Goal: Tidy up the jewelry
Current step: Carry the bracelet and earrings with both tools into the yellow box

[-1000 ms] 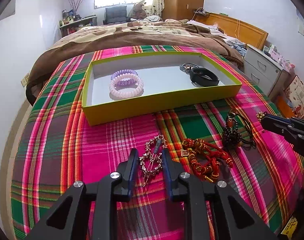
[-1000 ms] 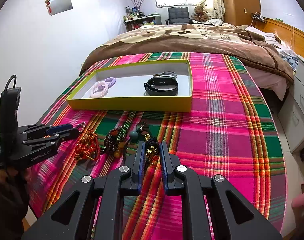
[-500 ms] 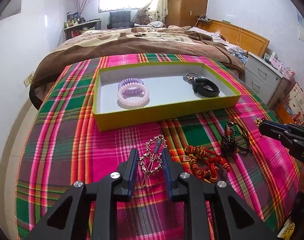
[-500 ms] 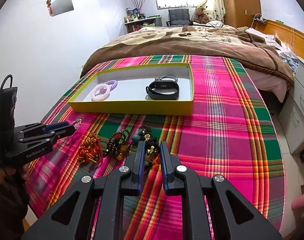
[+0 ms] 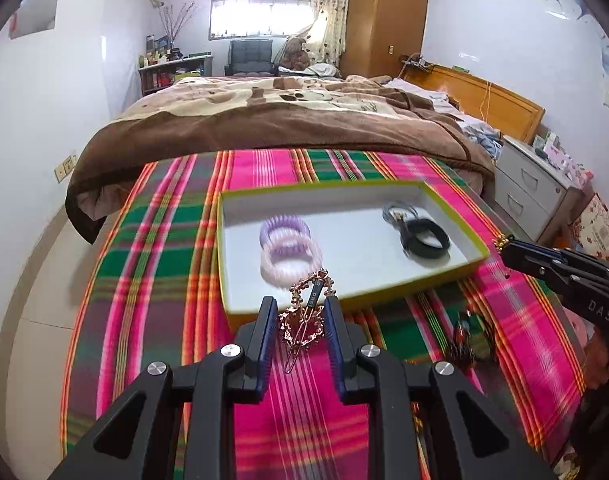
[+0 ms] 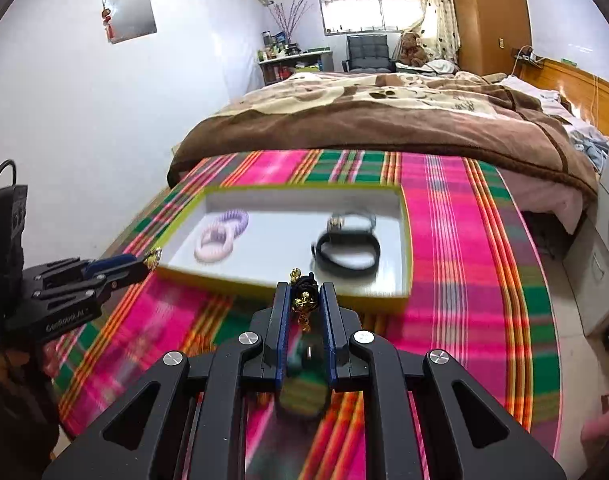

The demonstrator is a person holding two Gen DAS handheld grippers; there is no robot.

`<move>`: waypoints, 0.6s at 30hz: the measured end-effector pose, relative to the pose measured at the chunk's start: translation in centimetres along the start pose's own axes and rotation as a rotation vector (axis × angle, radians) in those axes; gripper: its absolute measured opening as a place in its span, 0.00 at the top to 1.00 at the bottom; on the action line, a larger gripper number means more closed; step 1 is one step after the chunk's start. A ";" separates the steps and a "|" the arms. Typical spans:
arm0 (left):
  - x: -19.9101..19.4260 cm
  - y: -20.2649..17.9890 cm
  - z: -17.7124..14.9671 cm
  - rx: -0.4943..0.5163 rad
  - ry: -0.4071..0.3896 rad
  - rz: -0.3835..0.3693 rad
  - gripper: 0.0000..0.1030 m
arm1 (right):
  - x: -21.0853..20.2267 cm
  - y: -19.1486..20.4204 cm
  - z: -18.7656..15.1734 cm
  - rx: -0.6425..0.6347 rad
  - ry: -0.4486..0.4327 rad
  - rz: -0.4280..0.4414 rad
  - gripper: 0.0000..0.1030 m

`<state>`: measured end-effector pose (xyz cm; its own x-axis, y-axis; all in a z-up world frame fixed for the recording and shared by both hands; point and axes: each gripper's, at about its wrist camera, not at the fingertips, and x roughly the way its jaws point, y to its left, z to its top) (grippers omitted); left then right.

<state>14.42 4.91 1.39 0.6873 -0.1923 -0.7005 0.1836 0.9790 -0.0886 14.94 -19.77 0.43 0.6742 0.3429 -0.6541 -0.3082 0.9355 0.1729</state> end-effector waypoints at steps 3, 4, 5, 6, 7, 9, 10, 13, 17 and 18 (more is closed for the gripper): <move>1.0 0.4 1.5 -0.009 -0.004 -0.006 0.77 | 1.3 0.0 1.7 0.006 -0.001 0.008 0.86; 1.3 0.4 1.8 -0.007 -0.001 -0.002 0.77 | 1.8 0.1 2.2 0.005 0.001 0.005 0.85; 1.7 0.5 2.2 -0.008 0.000 0.000 0.77 | 2.4 0.1 2.6 0.006 0.006 0.004 0.85; 2.0 0.7 2.6 -0.013 -0.001 -0.004 0.77 | 3.0 0.1 3.1 0.006 0.012 0.004 0.85; 2.5 0.9 3.0 -0.018 0.002 -0.010 0.77 | 3.7 0.1 3.5 0.006 0.014 0.004 0.85; 3.3 1.2 3.7 -0.022 0.008 -0.013 0.77 | 5.0 0.1 4.2 0.004 0.024 0.005 0.85; 3.8 1.4 4.1 -0.020 0.011 -0.010 0.77 | 5.4 0.1 4.3 0.004 0.029 0.003 0.85; 5.2 2.3 5.2 -0.048 0.014 -0.010 0.77 | 7.2 0.1 4.9 0.009 0.053 0.008 0.85; 7.1 3.0 6.1 -0.061 0.030 -0.024 0.77 | 9.5 0.4 5.5 -0.003 0.088 0.010 0.85; 7.5 3.2 6.2 -0.063 0.034 -0.024 0.77 | 10.0 0.4 5.7 -0.003 0.092 0.018 0.85</move>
<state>24.54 6.16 0.27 0.6584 -0.2149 -0.7214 0.1545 0.9766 -0.1498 25.38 -15.44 -1.90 0.6037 0.3505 -0.7160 -0.3216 0.9289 0.1836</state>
